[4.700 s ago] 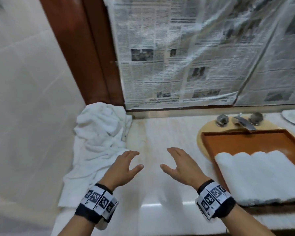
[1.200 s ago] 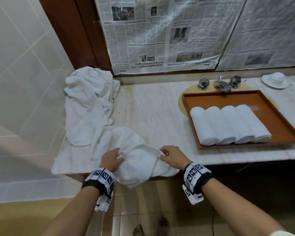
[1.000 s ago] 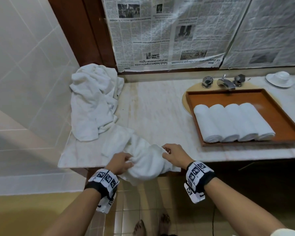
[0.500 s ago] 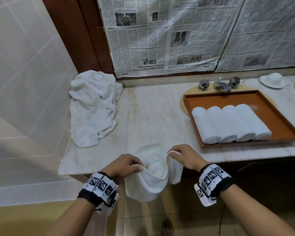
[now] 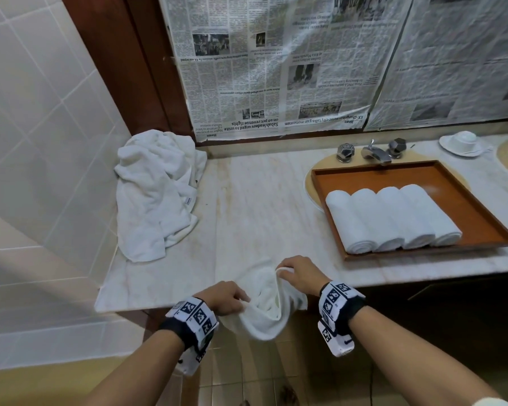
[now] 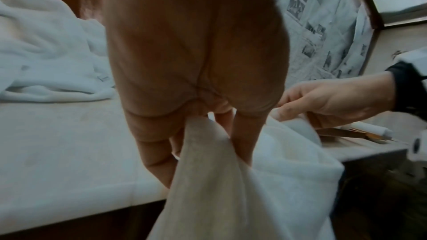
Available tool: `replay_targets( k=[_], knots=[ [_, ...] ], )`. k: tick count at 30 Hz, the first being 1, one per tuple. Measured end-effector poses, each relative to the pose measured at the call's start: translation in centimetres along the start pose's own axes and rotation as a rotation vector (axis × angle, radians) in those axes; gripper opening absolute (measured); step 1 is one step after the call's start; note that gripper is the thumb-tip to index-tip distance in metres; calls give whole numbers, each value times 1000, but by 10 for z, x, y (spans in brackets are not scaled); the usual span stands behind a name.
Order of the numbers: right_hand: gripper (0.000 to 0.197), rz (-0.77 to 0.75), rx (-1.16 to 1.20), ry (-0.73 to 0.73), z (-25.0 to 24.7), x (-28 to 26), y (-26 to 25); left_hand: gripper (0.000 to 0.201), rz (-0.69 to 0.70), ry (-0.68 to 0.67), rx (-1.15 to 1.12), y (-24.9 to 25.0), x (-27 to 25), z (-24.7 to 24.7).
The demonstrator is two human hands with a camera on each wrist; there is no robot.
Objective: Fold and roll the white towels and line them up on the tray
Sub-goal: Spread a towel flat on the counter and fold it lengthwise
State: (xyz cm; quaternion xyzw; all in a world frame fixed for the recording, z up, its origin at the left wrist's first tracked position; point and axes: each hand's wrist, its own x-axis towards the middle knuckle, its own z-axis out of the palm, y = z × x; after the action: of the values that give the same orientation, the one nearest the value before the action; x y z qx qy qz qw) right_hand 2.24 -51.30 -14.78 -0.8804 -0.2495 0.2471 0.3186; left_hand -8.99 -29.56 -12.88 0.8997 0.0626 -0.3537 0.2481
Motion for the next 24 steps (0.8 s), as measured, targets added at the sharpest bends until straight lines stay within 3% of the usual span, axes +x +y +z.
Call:
replay_targets(
  k=[4, 9, 14, 24],
  knots=[
    [19, 5, -6, -58, -8, -10, 7, 33, 60, -49, -20, 2, -11, -1],
    [18, -45, -23, -75, -28, -19, 6, 26, 96, 63, -22, -5, -22, -27],
    [16, -103, -19, 22, -57, -18, -7, 20, 139, 215, -74, -9, -28, -57],
    [18, -77, 2, 89, -86, -24, -9, 15, 122, 378, -118, -36, -46, -79]
  ],
)
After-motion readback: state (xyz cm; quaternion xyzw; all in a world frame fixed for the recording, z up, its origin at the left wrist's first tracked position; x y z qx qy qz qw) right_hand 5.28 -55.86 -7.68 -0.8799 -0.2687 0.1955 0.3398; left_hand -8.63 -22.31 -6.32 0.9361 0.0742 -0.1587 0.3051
